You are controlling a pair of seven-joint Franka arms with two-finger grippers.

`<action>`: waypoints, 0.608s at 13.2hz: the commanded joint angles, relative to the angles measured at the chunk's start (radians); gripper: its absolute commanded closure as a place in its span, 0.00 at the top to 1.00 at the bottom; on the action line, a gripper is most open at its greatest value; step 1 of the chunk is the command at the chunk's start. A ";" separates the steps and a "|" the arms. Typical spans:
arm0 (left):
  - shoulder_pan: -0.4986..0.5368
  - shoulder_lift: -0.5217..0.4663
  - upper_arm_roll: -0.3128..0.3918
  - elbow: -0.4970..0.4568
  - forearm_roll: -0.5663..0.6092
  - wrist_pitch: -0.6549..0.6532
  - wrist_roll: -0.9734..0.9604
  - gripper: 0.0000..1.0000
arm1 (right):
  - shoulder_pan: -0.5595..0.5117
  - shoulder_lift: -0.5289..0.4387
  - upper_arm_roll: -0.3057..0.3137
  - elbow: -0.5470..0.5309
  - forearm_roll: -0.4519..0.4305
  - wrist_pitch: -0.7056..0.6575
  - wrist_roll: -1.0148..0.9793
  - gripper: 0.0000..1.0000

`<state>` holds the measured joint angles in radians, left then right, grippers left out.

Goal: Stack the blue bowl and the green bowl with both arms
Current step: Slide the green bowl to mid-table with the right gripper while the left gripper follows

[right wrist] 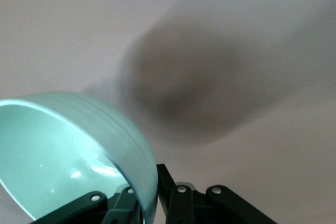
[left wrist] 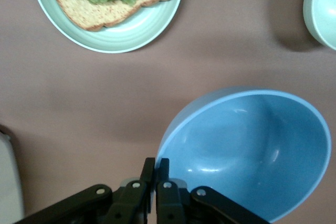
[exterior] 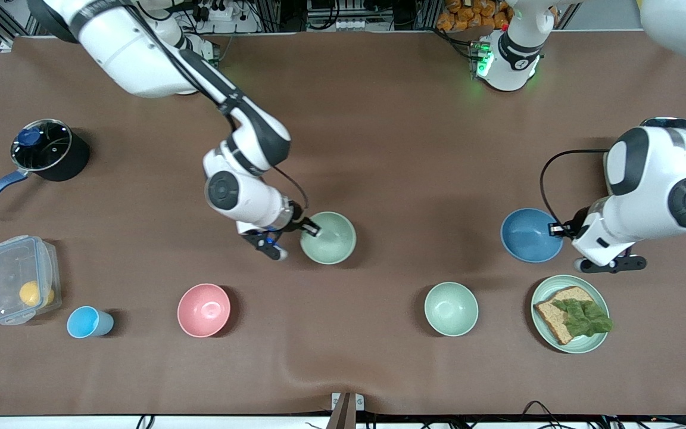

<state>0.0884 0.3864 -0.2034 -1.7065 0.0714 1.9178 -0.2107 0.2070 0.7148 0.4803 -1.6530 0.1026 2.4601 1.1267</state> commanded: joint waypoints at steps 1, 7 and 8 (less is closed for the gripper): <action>-0.062 0.009 0.001 0.024 0.015 -0.009 -0.094 0.00 | 0.081 0.101 0.007 0.105 0.011 0.093 0.115 0.00; -0.114 0.029 -0.001 0.065 -0.056 -0.009 -0.208 0.00 | 0.141 0.166 0.004 0.183 -0.003 0.146 0.237 1.00; -0.139 0.041 -0.001 0.088 -0.070 -0.009 -0.257 0.00 | 0.134 0.158 0.003 0.183 -0.001 0.139 0.235 1.00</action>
<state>-0.0108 0.3993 -0.2064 -1.6775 0.0316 1.9179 -0.3904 0.3531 0.8674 0.4782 -1.4971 0.1023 2.6152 1.3466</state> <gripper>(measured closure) 0.952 0.489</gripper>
